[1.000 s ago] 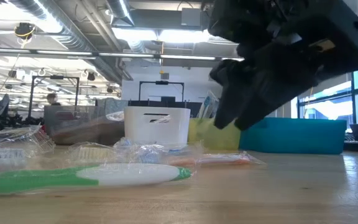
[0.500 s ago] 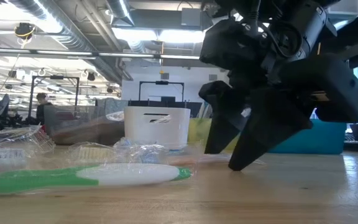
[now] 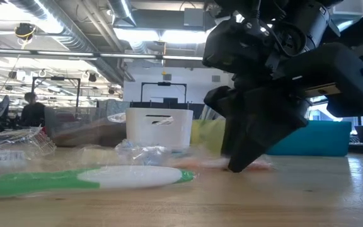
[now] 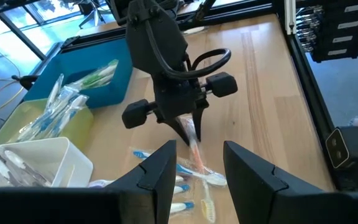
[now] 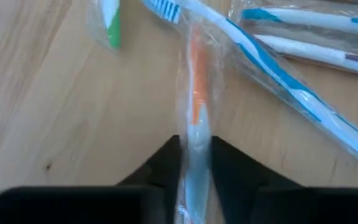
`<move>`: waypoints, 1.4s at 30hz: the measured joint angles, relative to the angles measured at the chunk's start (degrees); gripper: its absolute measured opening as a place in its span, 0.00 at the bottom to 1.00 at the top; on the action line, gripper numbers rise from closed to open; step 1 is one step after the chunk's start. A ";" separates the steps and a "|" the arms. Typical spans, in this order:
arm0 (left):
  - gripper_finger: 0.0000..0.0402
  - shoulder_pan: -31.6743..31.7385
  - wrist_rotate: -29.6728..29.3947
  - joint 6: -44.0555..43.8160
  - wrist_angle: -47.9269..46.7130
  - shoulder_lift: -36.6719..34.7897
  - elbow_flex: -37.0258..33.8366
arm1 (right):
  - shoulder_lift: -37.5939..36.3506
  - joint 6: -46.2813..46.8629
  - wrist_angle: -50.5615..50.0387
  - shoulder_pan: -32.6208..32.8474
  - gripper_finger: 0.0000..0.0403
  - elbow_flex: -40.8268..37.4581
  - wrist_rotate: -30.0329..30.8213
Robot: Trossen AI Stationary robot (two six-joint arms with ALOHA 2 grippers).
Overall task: Pick & Place Toothbrushes
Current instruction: Put the right orange toothbrush into the black bin
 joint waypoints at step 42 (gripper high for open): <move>0.32 -0.37 -3.47 1.29 -0.47 4.50 -0.02 | -9.07 29.81 -54.45 18.09 0.04 25.95 27.84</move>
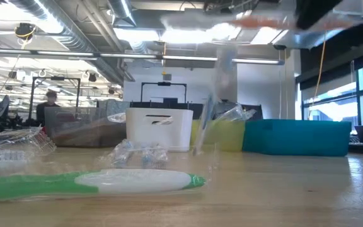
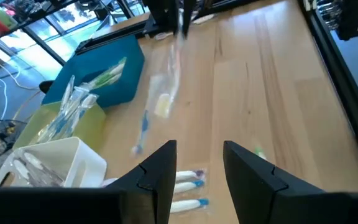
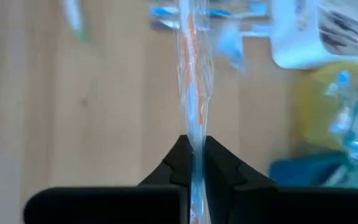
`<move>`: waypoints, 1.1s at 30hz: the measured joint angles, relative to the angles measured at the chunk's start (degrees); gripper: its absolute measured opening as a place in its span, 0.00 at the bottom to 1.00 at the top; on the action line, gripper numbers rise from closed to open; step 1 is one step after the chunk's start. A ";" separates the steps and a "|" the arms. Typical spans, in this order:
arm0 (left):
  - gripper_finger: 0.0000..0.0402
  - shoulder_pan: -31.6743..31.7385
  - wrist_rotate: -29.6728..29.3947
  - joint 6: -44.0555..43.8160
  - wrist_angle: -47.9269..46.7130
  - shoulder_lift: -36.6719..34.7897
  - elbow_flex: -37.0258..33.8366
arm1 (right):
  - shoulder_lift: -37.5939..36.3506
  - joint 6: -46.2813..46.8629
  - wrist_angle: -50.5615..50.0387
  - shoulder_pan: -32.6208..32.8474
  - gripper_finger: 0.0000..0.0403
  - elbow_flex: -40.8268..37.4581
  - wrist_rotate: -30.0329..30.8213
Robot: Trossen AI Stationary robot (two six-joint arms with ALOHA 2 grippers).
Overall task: Pick & Place Toothbrushes
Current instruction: Put the right orange toothbrush into the black bin
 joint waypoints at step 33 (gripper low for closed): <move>0.32 -4.26 -17.57 6.83 16.04 -0.02 0.00 | -0.02 -49.58 53.41 7.64 0.04 1.61 21.66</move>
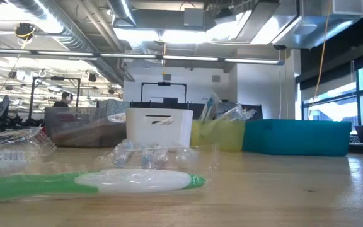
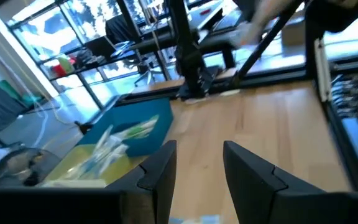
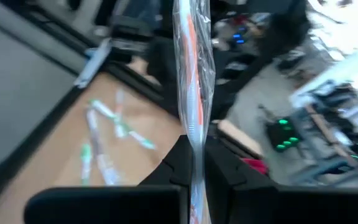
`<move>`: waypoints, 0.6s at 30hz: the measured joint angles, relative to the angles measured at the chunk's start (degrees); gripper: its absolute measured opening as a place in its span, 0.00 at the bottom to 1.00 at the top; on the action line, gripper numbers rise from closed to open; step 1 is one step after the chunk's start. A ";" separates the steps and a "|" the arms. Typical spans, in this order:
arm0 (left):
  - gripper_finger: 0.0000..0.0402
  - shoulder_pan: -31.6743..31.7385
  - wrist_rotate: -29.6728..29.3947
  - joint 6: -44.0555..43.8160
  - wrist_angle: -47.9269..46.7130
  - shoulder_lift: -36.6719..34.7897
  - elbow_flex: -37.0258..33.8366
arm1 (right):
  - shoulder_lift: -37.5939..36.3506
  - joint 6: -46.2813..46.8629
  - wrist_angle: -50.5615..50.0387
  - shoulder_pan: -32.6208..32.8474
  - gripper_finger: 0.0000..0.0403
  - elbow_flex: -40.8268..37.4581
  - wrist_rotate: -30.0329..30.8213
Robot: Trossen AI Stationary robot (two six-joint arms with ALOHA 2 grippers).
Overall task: Pick & Place Toothbrushes
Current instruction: Put the right orange toothbrush into the black bin
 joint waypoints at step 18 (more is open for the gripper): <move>0.32 3.58 12.17 33.99 33.03 -0.02 0.00 | -0.02 -4.33 7.12 -3.78 0.04 0.00 -5.59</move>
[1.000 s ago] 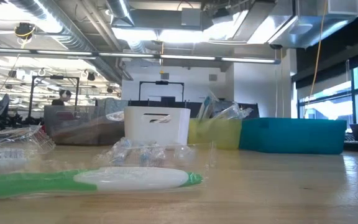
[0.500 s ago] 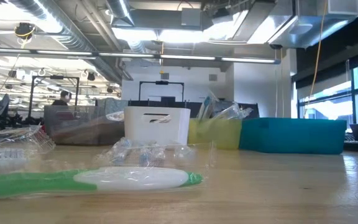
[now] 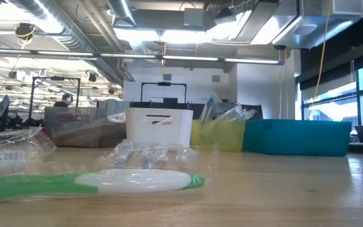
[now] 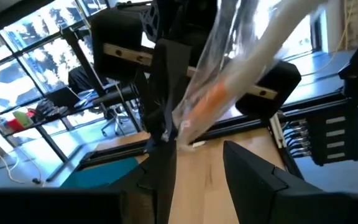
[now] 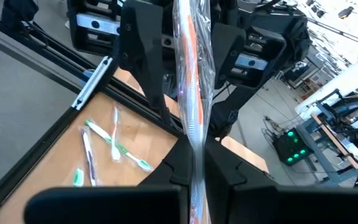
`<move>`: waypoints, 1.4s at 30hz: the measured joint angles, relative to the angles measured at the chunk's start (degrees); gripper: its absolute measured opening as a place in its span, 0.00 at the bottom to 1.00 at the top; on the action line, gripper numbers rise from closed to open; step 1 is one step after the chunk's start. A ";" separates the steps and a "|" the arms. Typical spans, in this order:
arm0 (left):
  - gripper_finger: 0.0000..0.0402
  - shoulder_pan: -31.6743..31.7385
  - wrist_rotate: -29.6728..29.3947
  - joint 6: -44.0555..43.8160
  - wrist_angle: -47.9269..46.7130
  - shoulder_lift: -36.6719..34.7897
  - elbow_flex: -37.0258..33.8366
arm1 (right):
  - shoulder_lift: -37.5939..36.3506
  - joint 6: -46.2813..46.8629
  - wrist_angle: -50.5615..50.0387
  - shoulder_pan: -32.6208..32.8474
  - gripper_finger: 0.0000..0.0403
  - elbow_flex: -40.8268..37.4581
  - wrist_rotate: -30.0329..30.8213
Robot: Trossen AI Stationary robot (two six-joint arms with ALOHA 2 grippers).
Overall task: Pick & Place Toothbrushes
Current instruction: Put the right orange toothbrush into the black bin
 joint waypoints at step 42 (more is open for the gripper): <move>0.05 2.64 7.13 10.13 4.78 -0.07 0.00 | -0.04 6.16 -1.75 -0.81 0.19 0.02 -1.36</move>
